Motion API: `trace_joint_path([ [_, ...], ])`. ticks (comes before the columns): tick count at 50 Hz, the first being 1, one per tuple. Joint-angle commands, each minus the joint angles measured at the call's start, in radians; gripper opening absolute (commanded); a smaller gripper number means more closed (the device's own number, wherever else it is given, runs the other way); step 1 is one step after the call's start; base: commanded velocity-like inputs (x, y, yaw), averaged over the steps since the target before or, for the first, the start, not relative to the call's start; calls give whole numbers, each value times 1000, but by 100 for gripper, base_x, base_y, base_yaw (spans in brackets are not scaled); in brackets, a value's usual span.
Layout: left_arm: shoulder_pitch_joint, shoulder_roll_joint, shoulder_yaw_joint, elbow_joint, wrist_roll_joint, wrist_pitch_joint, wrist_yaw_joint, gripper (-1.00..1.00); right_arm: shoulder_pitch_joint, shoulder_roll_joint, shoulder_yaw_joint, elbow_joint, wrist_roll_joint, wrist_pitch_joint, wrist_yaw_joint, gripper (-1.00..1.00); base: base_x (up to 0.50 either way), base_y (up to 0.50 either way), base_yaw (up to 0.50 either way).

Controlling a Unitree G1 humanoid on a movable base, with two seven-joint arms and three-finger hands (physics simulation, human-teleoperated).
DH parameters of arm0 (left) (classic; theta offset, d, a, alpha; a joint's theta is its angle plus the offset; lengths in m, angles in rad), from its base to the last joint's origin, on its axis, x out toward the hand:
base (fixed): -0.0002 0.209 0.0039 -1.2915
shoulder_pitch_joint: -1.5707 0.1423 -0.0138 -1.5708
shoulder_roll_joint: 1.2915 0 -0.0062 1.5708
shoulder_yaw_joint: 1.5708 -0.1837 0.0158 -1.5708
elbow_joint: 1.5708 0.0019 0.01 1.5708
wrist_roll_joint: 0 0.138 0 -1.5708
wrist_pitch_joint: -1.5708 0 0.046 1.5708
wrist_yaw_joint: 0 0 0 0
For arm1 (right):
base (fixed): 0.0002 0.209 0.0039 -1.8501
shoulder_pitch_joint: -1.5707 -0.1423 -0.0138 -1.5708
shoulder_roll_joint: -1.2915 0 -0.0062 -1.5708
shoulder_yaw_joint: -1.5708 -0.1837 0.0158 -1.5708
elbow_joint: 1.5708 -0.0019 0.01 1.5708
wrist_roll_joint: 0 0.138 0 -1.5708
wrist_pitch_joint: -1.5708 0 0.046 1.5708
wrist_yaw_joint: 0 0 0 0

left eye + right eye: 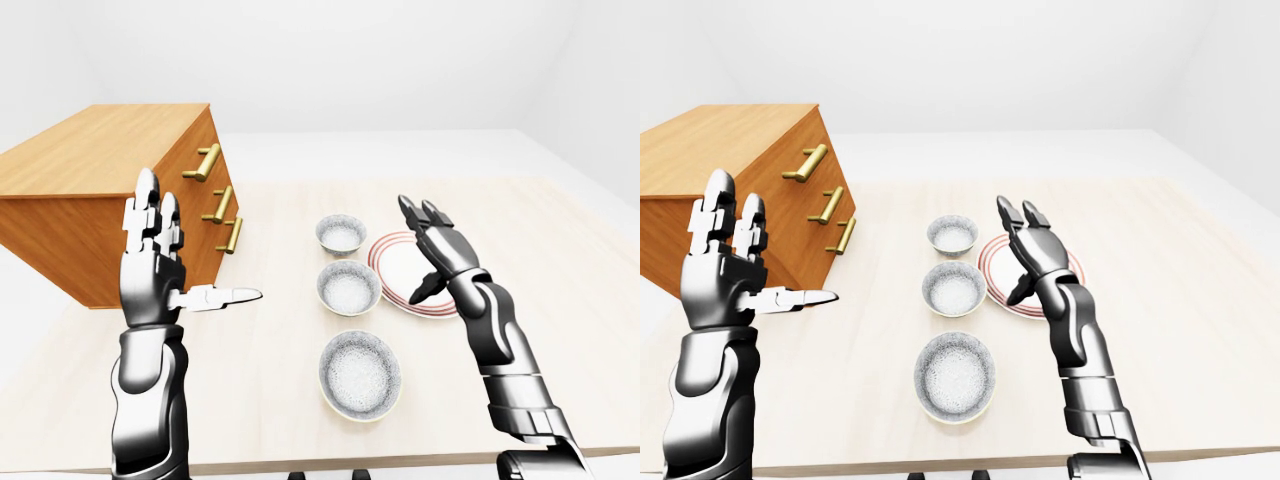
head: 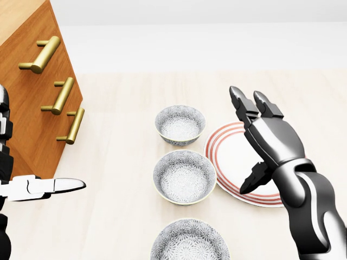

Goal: Put the bowl in the middle on the plate.

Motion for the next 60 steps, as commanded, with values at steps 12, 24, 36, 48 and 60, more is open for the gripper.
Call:
trace_joint_path([
  [12,3,-2,-2,5,1,0,-1,100,-4,7,20,1,-75,0,10,100,0,0,0],
  [24,1,-2,-2,4,-1,0,0,100,-3,30,46,10,-125,0,-12,100,0,0,0],
  [36,3,-2,-3,5,-2,0,0,100,20,50,67,12,-159,0,-34,100,0,0,0],
  [48,9,-6,-6,15,1,0,-2,100,67,57,78,16,-228,0,-97,100,0,0,0],
  [60,13,-6,-5,18,0,0,-4,100,80,65,103,52,-366,0,-267,100,0,0,0],
])
